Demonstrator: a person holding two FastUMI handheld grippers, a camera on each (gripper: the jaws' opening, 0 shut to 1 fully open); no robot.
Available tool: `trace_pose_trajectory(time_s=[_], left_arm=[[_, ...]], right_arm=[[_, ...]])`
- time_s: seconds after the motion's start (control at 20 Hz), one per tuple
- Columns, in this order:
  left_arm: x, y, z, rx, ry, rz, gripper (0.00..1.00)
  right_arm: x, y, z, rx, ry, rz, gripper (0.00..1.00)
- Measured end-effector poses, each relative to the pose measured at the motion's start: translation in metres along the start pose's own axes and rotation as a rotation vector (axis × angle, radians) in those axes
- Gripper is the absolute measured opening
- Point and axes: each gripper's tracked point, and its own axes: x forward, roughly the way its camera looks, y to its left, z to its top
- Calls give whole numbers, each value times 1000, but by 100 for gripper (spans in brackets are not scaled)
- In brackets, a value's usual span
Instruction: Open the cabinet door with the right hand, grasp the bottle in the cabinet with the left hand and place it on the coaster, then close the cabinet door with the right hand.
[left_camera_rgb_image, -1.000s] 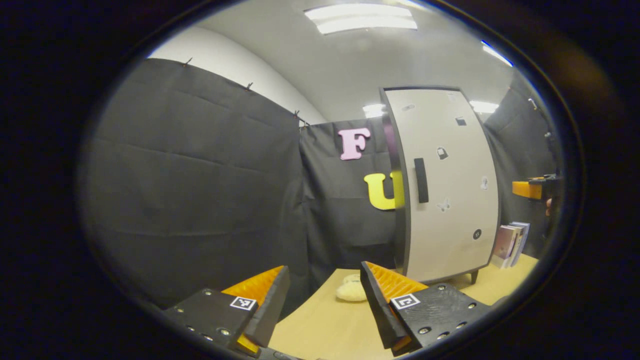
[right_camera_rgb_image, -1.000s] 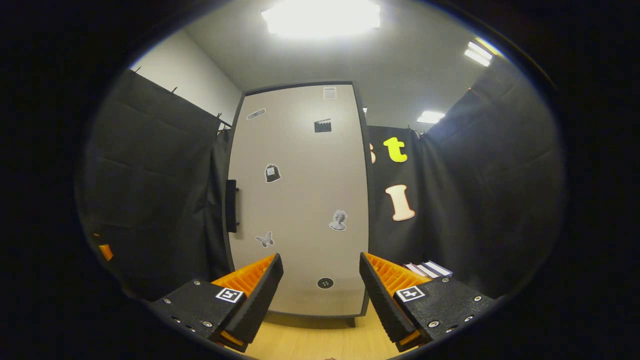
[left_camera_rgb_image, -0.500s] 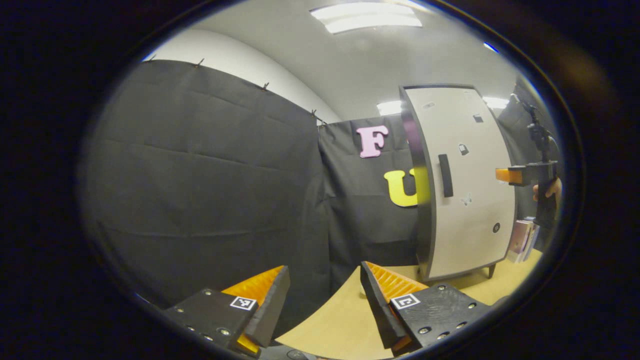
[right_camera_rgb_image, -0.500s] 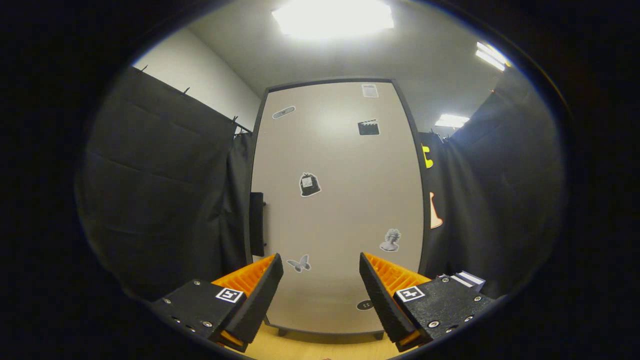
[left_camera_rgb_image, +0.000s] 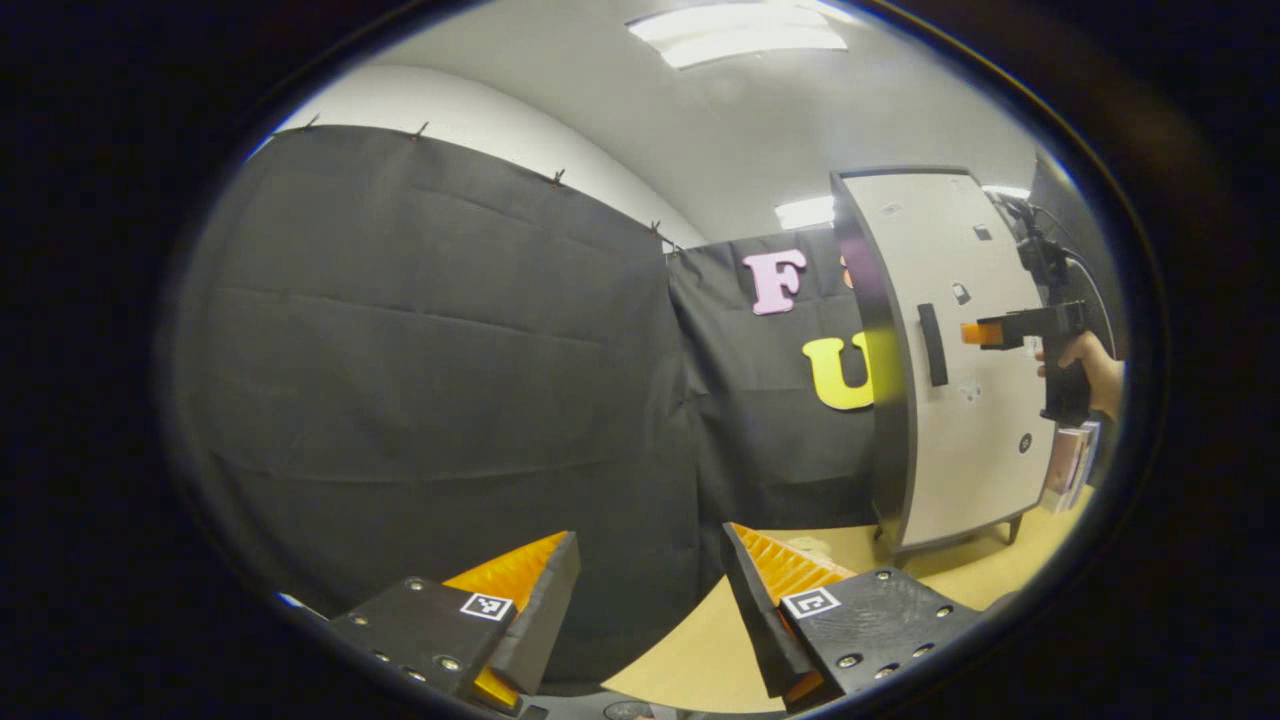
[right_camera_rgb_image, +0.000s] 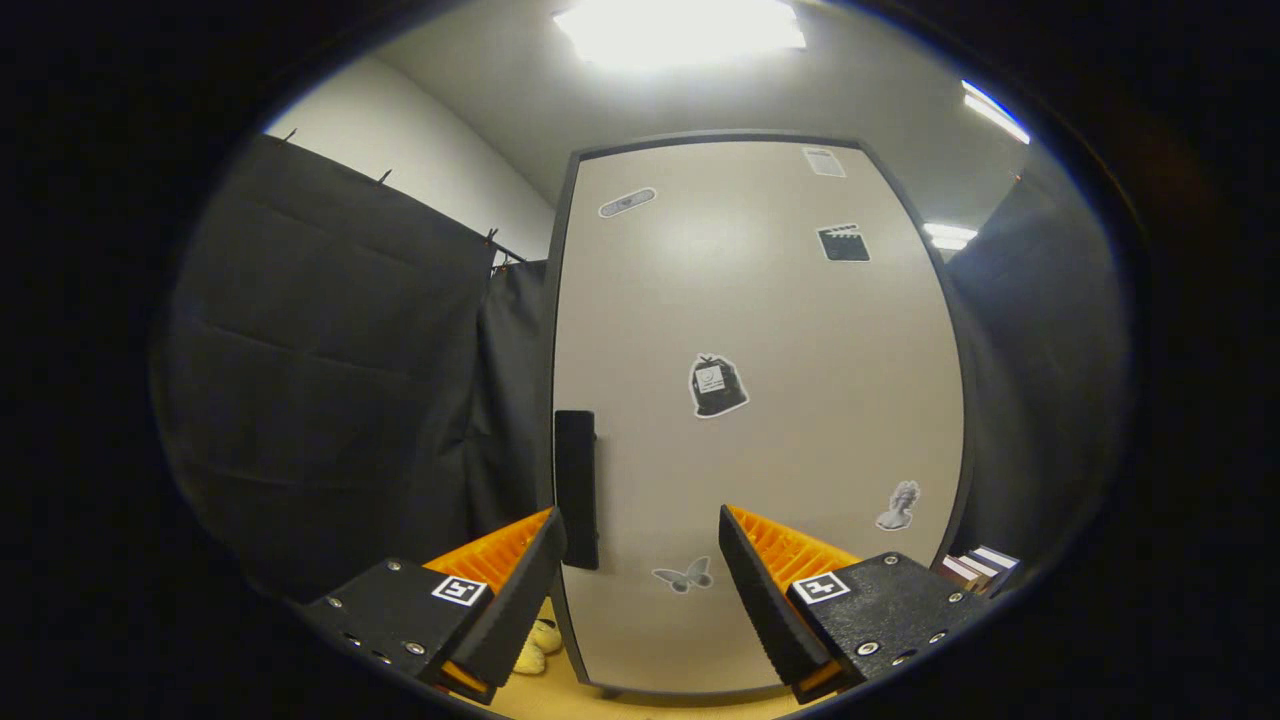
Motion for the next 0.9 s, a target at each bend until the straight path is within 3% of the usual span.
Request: trace_pose_trajectory(time_s=[0.25, 0.3, 0.45, 0.55, 0.65, 0.7, 0.75, 0.9], left_arm=[[1, 20, -10, -13, 18, 26, 87], [1, 22, -11, -16, 19, 29, 82], [3, 28, -17, -32, 29, 39, 82], [4, 29, -22, -51, 39, 34, 82], [6, 27, -27, -62, 49, 26, 82], [7, 27, -29, -66, 52, 24, 87], [6, 28, -29, -71, 55, 23, 82], [9, 31, -35, -92, 67, 17, 82]], right_arm=[[33, 21, -11, -1, 56, -8, 95], [39, 23, -13, -8, 71, -17, 95], [55, 33, -16, -35, 104, -26, 94], [64, 40, -16, -47, 114, -26, 90], [73, 41, -17, -60, 124, -39, 79], [76, 40, -19, -66, 138, -50, 71], [80, 40, -22, -62, 149, -61, 67], [83, 41, -25, 19, 170, -69, 39]])
